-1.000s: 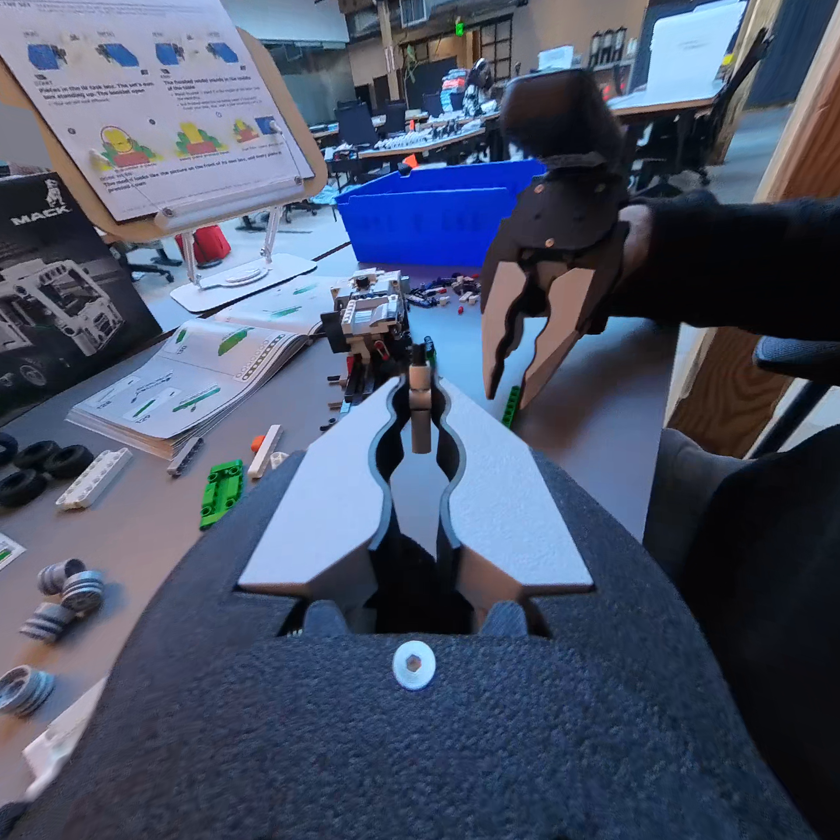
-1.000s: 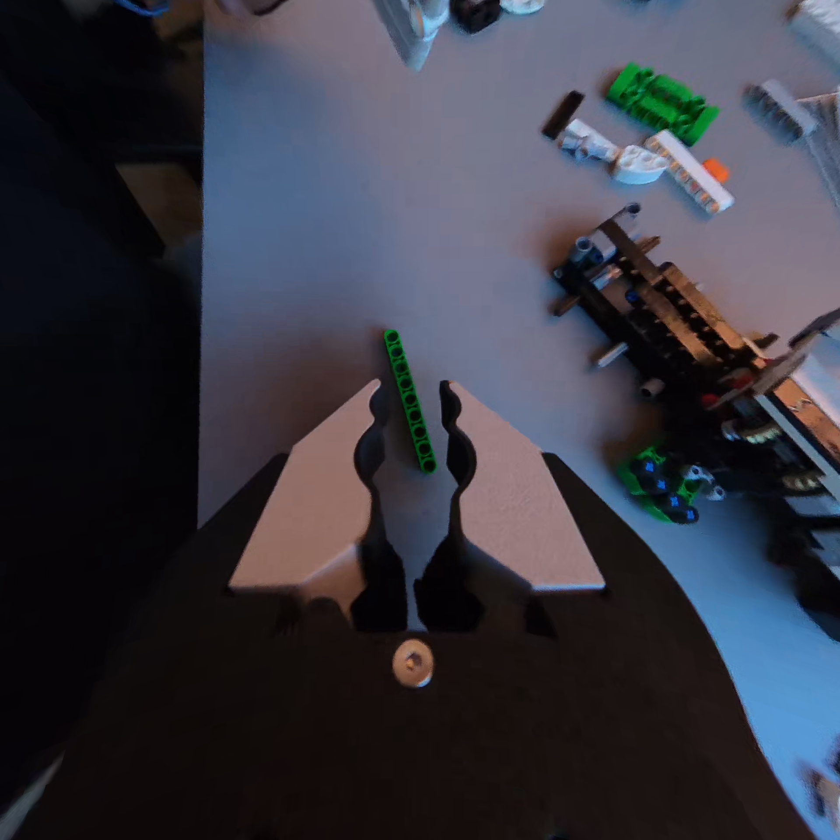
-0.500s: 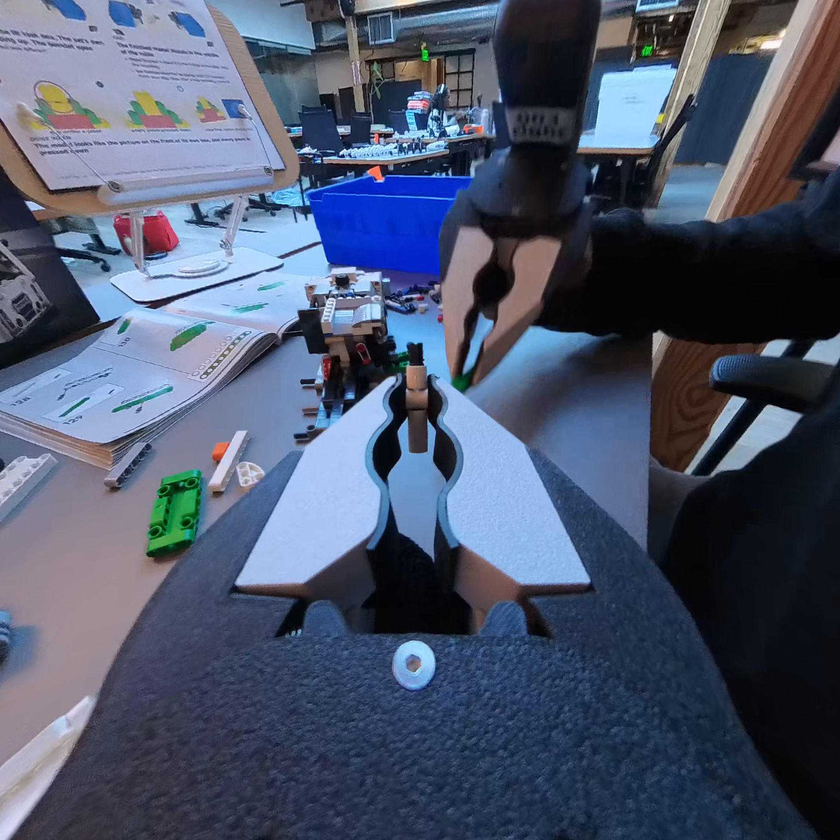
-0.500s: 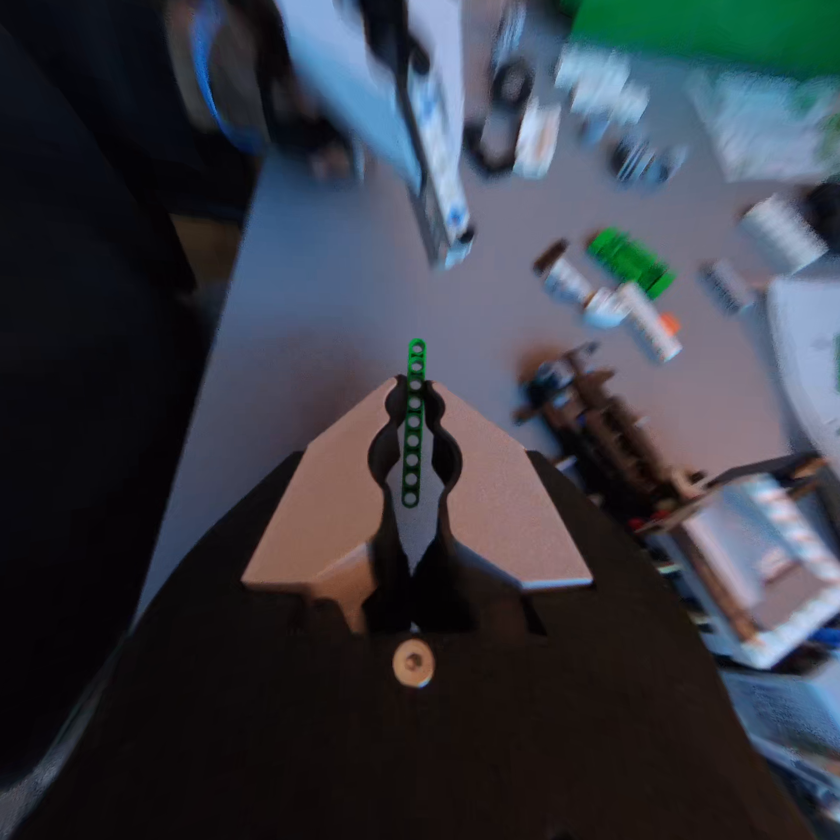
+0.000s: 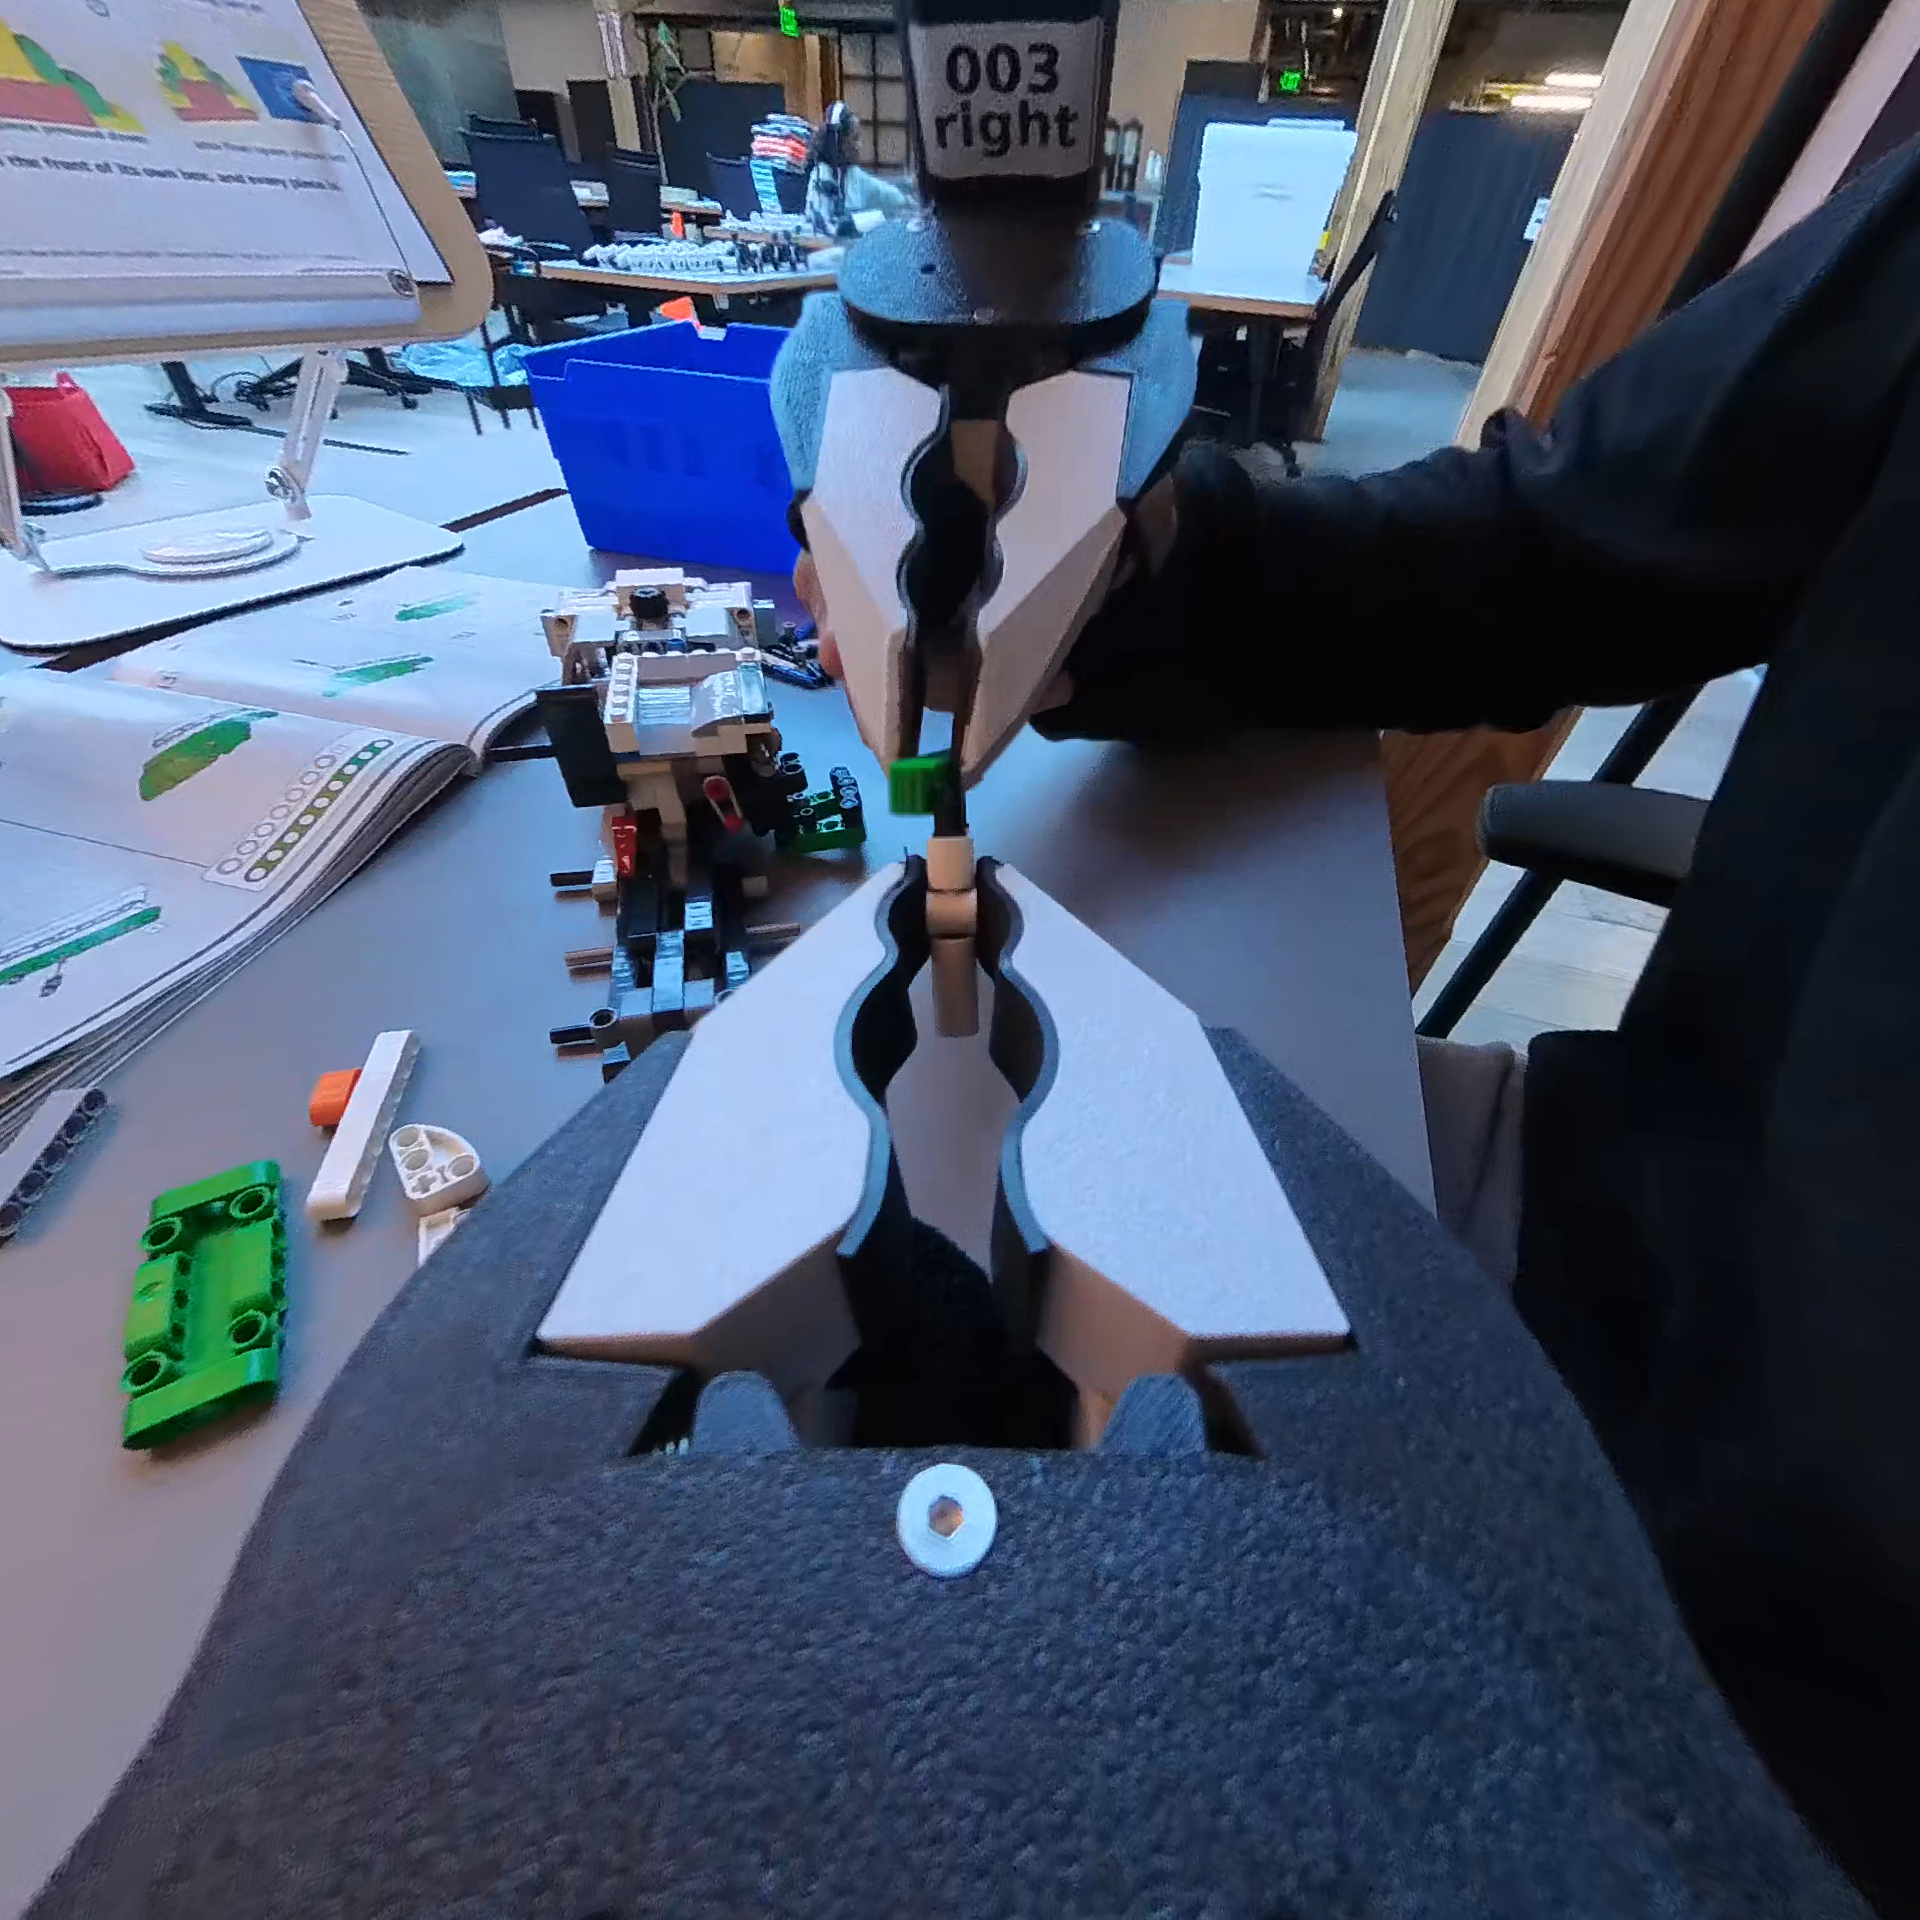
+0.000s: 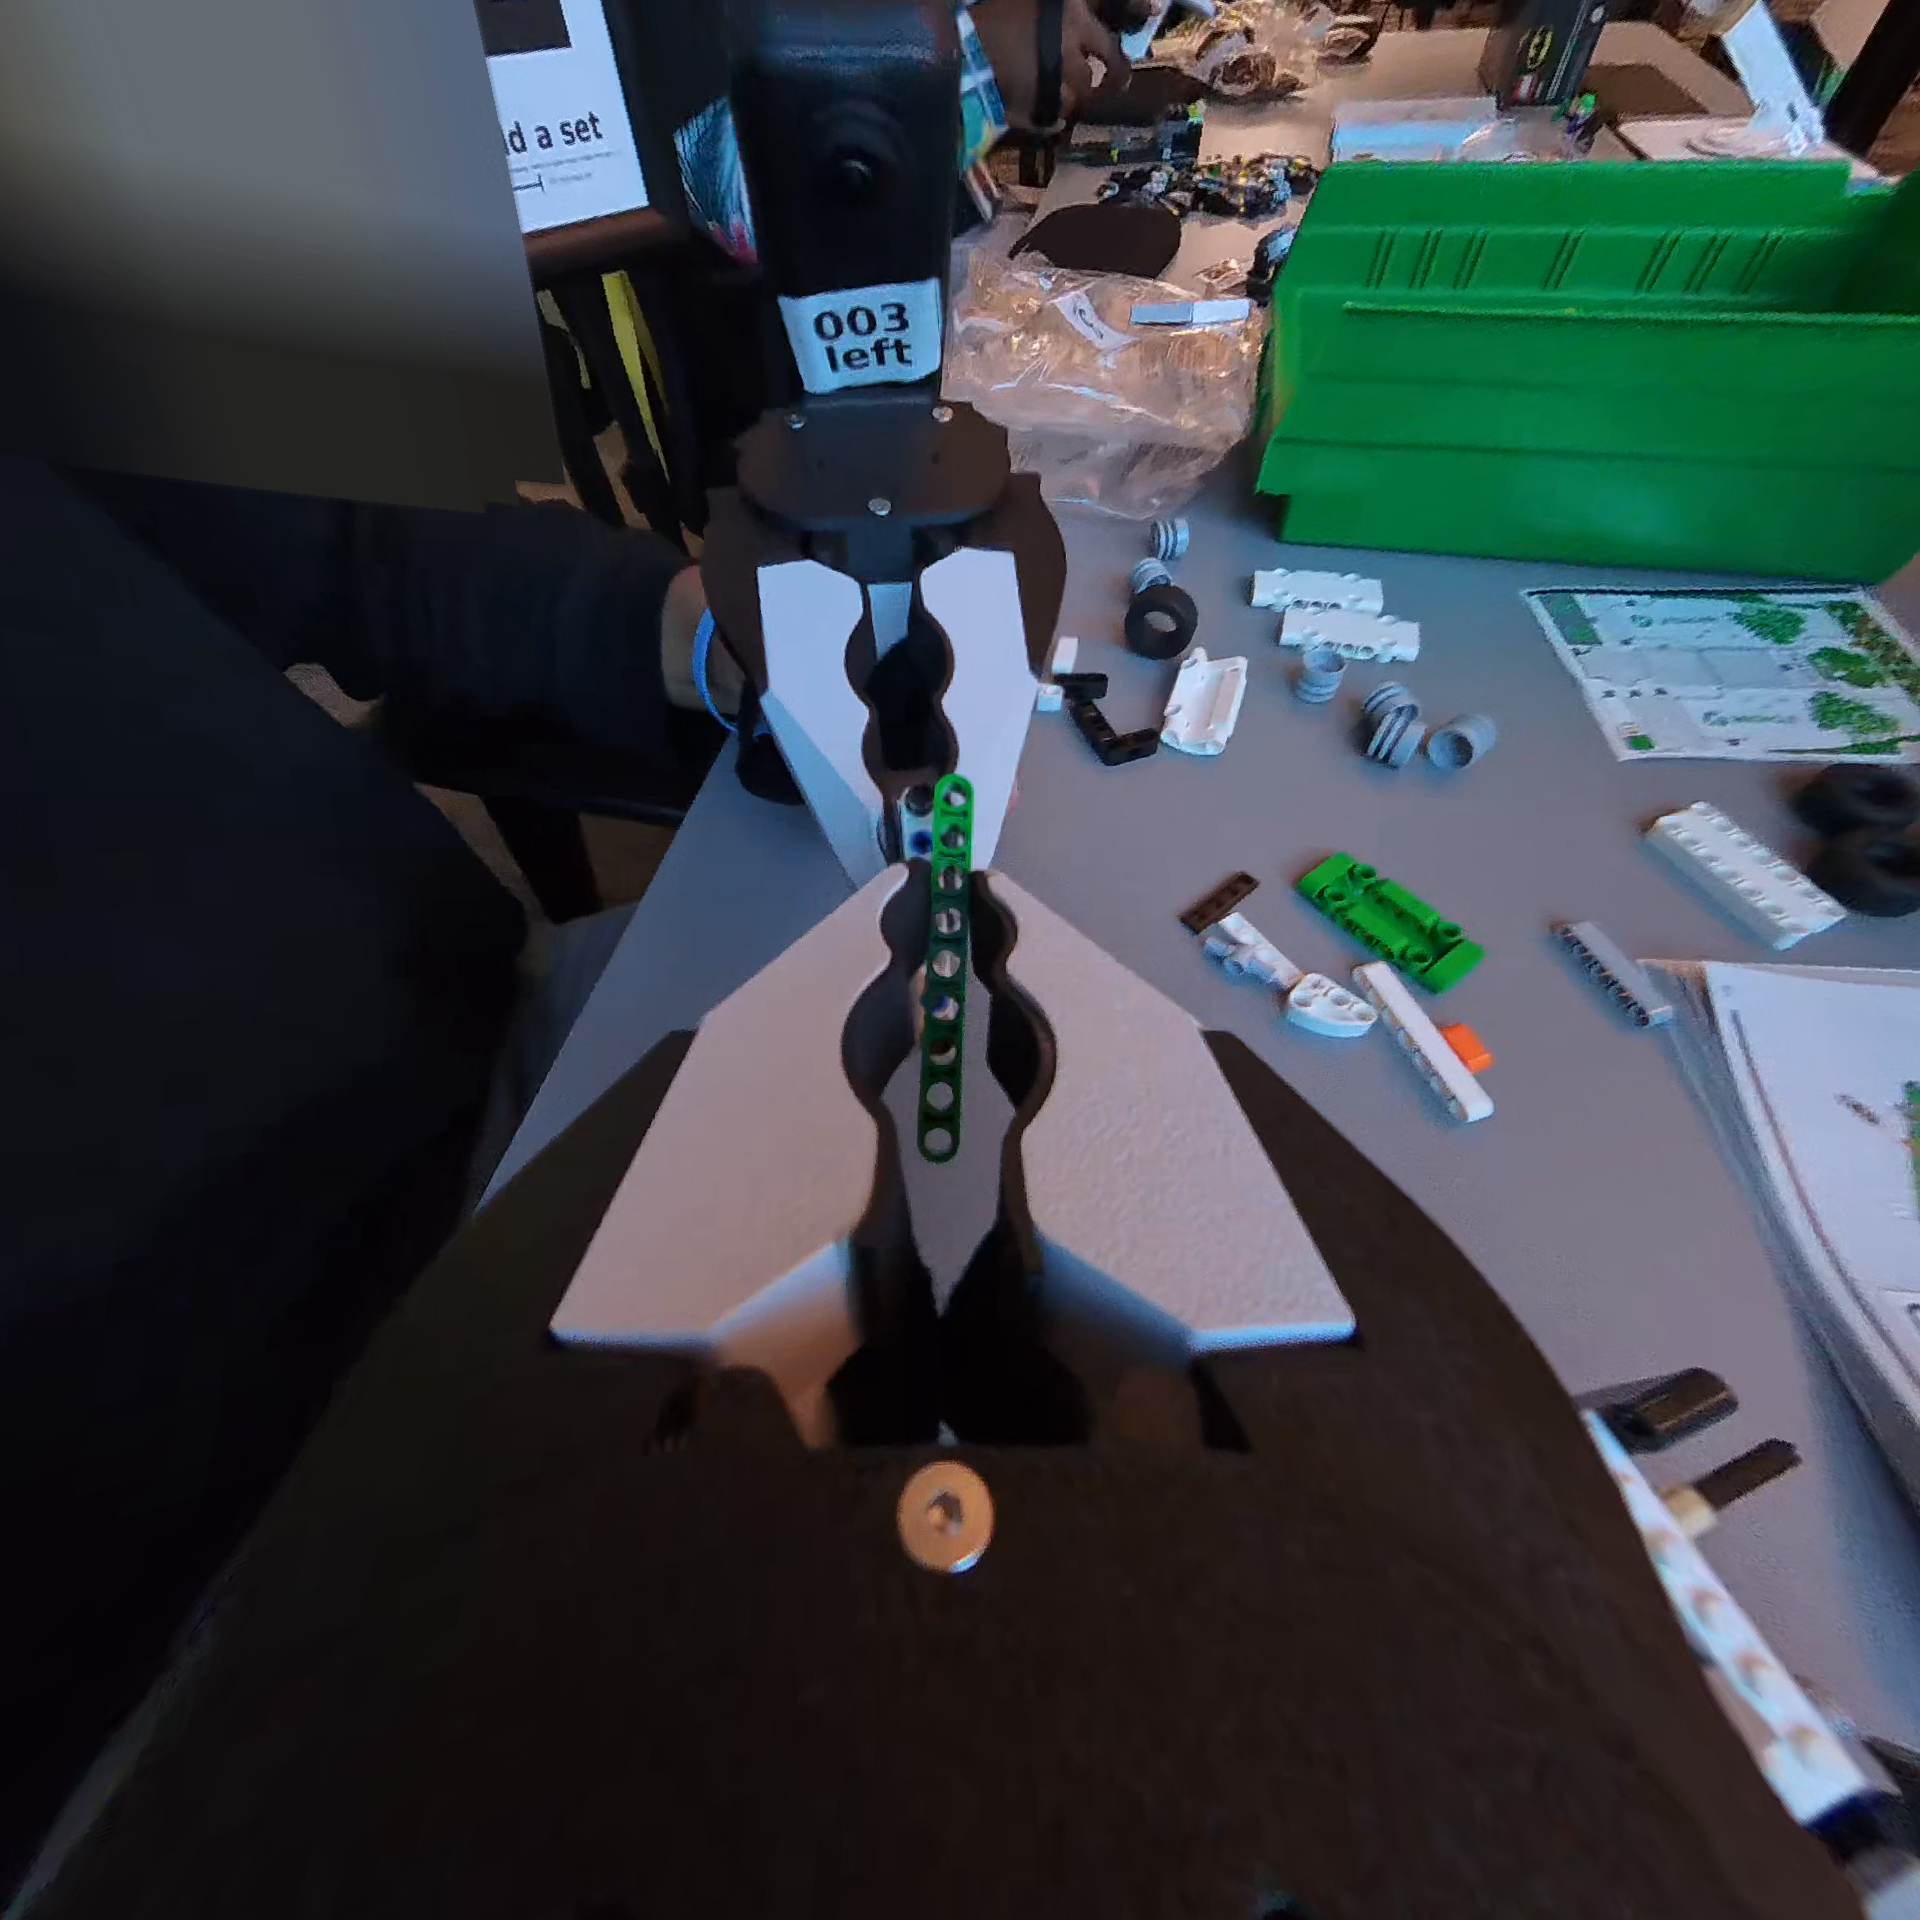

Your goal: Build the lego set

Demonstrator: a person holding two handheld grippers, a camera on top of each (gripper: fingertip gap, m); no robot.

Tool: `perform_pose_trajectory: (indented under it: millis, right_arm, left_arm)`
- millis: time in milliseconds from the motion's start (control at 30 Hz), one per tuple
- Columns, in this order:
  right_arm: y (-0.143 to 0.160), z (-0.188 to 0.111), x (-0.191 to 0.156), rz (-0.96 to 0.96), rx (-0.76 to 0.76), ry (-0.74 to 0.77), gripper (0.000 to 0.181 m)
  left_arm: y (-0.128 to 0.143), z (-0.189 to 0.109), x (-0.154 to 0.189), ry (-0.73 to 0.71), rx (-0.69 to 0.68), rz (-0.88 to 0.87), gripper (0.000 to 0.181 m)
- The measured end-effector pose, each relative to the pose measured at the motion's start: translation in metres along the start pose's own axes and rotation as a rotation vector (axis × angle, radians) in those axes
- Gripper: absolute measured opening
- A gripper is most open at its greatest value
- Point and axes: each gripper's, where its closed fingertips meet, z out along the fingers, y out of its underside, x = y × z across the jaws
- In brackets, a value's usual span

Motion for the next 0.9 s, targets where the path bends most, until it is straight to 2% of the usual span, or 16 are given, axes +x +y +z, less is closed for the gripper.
perform_pose_trajectory:
  millis: [467,633,900]
  right_arm:
    - [0.017,0.001,-0.011,-0.044,-0.075,0.014,0.006]
    - [0.028,0.004,-0.014,-0.040,-0.160,0.015,0.006]
    - [0.008,-0.009,-0.014,-0.060,-0.073,0.020,0.006]
  left_arm:
    - [0.013,0.010,0.010,0.018,-0.095,0.078,0.006]
    - [0.022,0.015,0.013,0.028,-0.156,0.093,0.007]
    - [0.018,0.014,0.010,0.040,-0.136,0.053,0.007]
